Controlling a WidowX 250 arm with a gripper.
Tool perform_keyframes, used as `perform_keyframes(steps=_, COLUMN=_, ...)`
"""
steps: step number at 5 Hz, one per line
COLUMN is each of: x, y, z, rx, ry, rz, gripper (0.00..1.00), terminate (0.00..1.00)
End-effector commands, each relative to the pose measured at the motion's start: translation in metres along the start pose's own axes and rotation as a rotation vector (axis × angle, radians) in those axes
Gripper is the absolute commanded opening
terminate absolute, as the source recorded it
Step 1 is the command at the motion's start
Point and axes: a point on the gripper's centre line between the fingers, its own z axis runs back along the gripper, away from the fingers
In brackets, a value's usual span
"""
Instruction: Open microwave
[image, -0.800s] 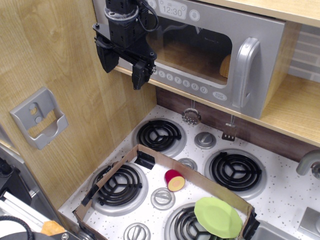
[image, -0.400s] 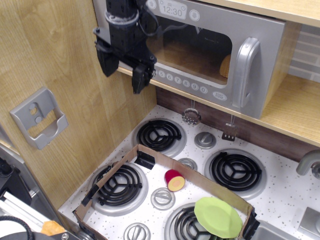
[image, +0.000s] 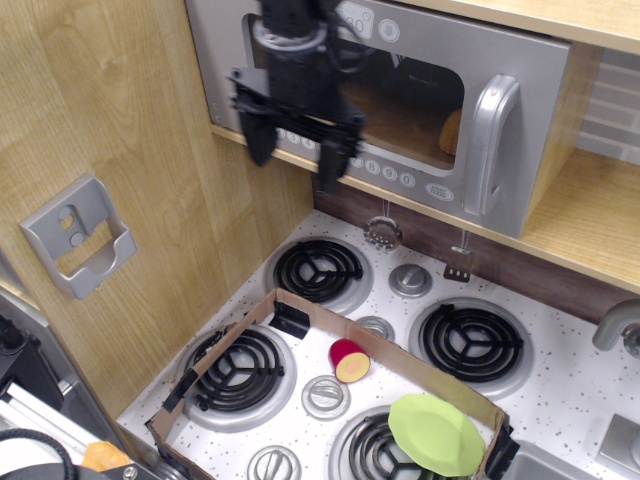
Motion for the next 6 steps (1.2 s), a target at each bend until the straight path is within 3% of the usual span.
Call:
perform_keyframes(steps=1, x=0.016, y=-0.033, z=0.039, rx=-0.092, ry=-0.244, rz=0.012, gripper=1.00, terminate=0.00)
perform_keyframes(steps=2, x=0.015, y=-0.048, z=0.042, rx=-0.103, ry=-0.237, rz=0.006, gripper=1.00, terminate=0.00)
perform_keyframes(steps=3, x=0.018, y=-0.060, z=0.044, rx=-0.067, ry=-0.217, rz=-0.032, gripper=1.00, terminate=0.00)
perform_keyframes(steps=4, x=0.020, y=-0.072, z=0.042, rx=-0.067, ry=-0.210, rz=-0.024, gripper=1.00, terminate=0.00)
perform_keyframes(steps=5, x=0.028, y=-0.079, z=0.042, rx=-0.058, ry=-0.158, rz=-0.003, gripper=1.00, terminate=0.00)
perform_keyframes(steps=6, x=0.033, y=-0.084, z=0.042, rx=-0.079, ry=-0.144, rz=0.014, gripper=1.00, terminate=0.00)
